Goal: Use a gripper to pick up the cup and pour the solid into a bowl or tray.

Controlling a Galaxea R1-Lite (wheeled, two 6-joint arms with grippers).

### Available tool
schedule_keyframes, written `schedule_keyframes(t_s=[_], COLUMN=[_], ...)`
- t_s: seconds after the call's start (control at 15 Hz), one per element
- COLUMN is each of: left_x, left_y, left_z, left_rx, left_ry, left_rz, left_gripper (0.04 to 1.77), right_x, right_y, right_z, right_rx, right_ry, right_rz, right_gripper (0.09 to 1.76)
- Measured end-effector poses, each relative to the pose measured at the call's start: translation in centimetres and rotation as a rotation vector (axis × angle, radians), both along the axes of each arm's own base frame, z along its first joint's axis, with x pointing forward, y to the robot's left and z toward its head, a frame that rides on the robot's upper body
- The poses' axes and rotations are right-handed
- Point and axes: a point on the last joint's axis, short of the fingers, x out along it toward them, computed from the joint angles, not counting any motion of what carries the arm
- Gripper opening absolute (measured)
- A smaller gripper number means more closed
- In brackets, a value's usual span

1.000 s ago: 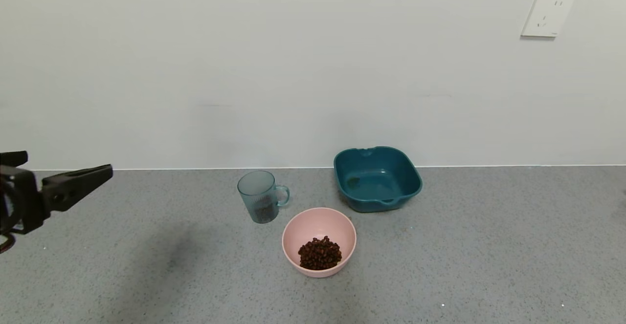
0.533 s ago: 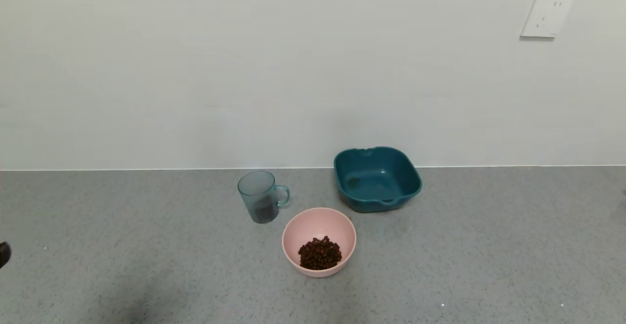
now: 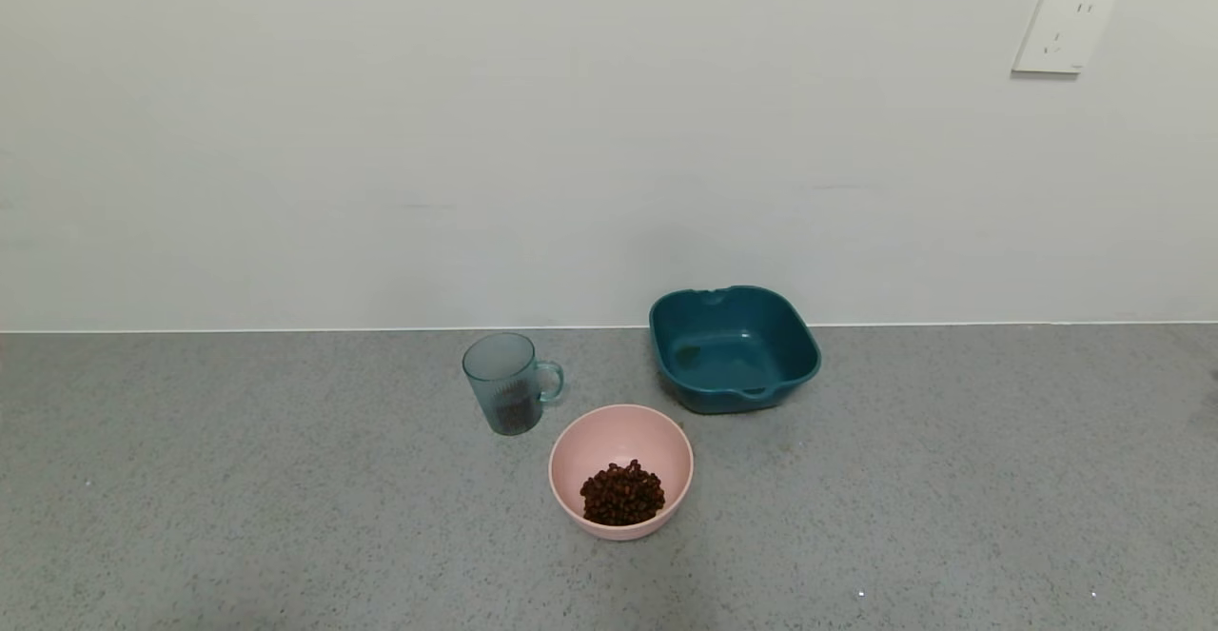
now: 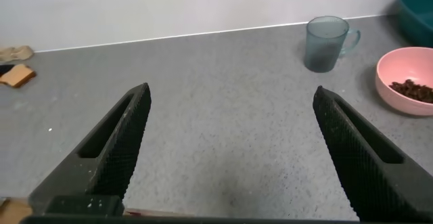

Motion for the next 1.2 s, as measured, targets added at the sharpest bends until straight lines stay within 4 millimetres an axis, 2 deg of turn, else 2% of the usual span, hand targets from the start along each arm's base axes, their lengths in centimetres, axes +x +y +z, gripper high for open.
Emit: schedule_keyframes(t_s=[0.33, 0.6, 1.0, 1.2], left_x=[-2.3, -3.2, -0.9, 0.2], left_y=[-0.3, -0.5, -0.6, -0.6], left_z=[-2.7, -6.4, -11.1, -13.2], left_rx=[-0.001, -0.007, 0.002, -0.001], left_ry=[-0.058, -0.09, -0.235, -0.216], left_rz=[-0.084, -0.187, -0.227, -0.225], left_gripper=[1.72, 1.72, 1.72, 1.72], right_x=[0.0, 0.0, 0.0, 0.0], right_y=[0.0, 0.0, 0.0, 0.0], right_z=[0.0, 0.0, 0.0, 0.0], right_rx=[0.0, 0.0, 0.0, 0.0], right_ry=[0.0, 0.0, 0.0, 0.0], right_rz=[0.0, 0.0, 0.0, 0.0], right_gripper=[1.71, 1.71, 1.71, 1.71])
